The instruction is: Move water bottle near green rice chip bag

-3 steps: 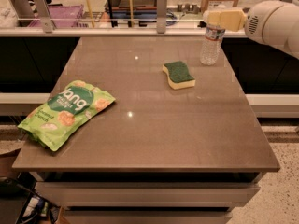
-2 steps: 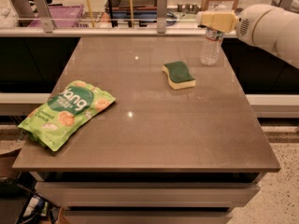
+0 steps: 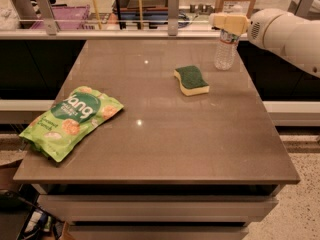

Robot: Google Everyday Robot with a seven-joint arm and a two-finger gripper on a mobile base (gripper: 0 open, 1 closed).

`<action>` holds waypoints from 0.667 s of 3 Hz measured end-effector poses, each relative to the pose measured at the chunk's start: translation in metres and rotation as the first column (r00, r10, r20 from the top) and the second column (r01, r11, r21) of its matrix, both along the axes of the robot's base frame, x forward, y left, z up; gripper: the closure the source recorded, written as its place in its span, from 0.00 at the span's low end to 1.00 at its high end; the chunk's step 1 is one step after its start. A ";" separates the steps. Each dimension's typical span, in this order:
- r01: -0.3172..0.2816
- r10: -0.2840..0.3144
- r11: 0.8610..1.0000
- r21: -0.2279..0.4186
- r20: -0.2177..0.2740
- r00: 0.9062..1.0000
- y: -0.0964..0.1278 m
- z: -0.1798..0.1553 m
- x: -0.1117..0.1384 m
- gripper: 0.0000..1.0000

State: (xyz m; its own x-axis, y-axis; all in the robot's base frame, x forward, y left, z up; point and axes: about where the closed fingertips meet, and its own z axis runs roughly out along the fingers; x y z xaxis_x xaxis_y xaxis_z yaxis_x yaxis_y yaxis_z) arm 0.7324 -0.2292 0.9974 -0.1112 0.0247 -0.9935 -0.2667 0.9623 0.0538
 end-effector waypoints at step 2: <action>0.016 -0.016 1.000 0.009 -0.006 1.000 -0.023 -0.026 0.031 0.00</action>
Offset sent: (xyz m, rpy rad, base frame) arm 0.0459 -0.0419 -0.0465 0.0149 0.0154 -0.0318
